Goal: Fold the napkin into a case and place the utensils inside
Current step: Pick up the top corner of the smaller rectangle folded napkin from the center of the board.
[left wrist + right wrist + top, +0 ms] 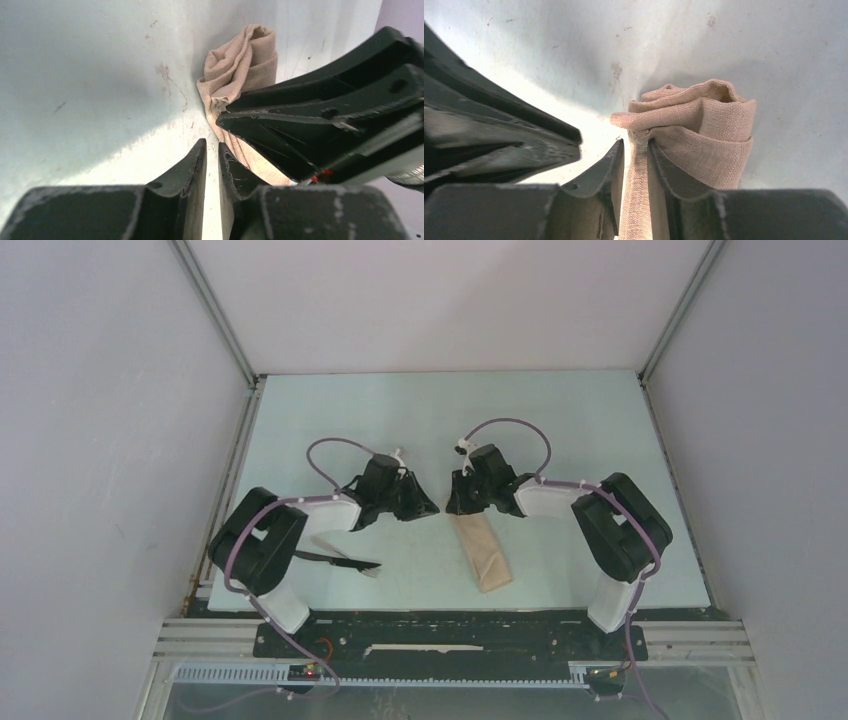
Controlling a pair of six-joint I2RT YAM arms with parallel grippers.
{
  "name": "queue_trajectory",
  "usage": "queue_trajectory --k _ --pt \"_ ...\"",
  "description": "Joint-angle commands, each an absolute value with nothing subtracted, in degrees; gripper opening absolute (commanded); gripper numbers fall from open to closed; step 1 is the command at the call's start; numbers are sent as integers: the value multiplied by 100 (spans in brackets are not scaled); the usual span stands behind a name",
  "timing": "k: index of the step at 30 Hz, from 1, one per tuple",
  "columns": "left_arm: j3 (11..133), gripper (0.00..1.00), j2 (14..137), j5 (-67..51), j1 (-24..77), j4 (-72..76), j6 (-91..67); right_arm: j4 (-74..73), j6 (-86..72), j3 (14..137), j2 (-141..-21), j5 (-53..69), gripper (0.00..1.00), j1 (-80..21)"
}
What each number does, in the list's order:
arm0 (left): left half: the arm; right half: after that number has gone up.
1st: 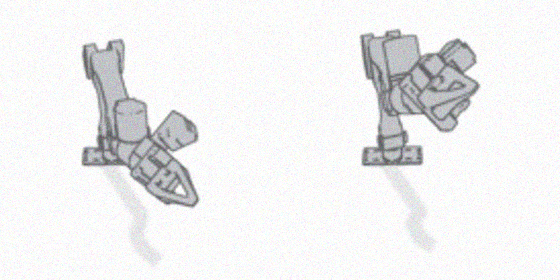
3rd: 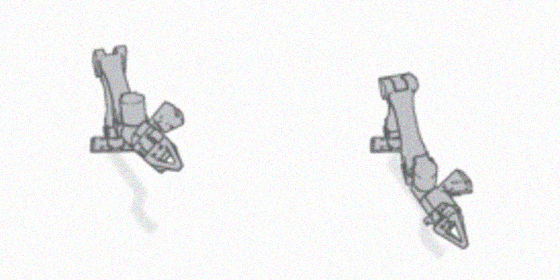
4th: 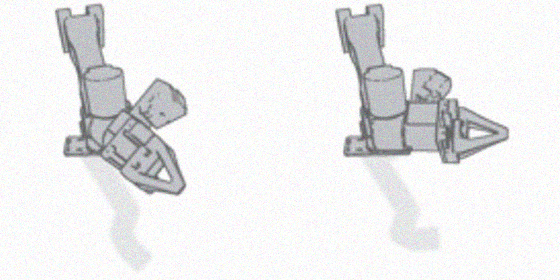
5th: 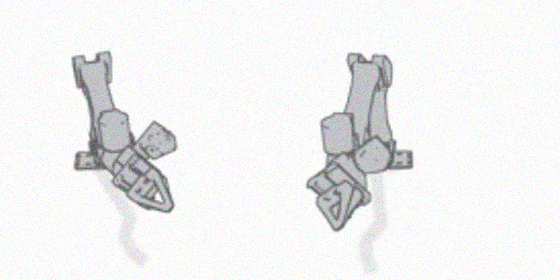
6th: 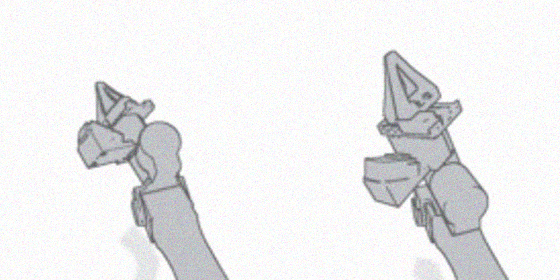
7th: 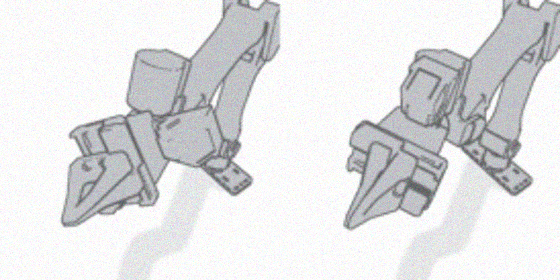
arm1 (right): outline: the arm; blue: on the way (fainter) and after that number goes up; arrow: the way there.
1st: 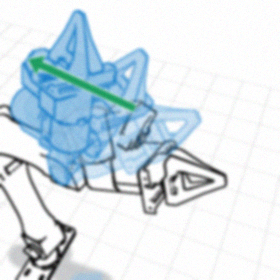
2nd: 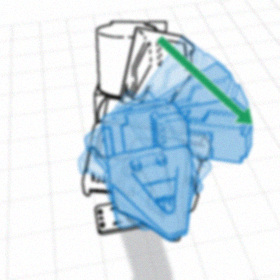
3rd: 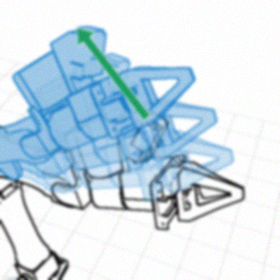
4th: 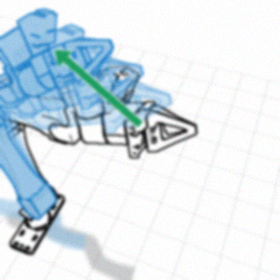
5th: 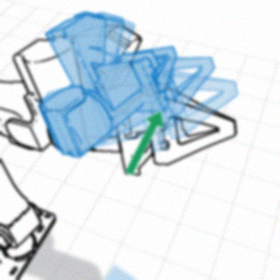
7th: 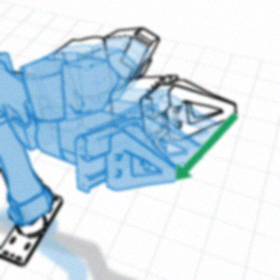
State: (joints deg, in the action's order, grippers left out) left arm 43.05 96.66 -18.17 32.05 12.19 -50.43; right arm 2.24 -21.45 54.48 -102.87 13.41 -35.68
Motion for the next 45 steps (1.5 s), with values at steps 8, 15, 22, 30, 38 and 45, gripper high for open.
queue_trajectory --k 8,15,22,30,38,45 --pt "3626 21 8386 -1585 2989 809 -4679 -127 -1104 5392 -10335 -70 35 -4059" --pt "3329 21 7915 -1510 2971 729 -4728 -405 -779 5544 -10499 -954 34 -4447" --pt "3159 21 7489 -1381 2938 519 -4696 -466 -636 5633 -10603 -1410 28 -4691" --pt "3111 21 7223 -1274 2918 353 -4658 -424 -705 5669 -10558 -1549 8 -4781" --pt "3206 23 7411 -1494 2931 504 -4631 -738 -1290 5671 -9833 -886 0 -4463" --pt "3591 41 7903 -1613 3220 738 -4499 -743 -2037 5366 -9255 -144 0 -4120"
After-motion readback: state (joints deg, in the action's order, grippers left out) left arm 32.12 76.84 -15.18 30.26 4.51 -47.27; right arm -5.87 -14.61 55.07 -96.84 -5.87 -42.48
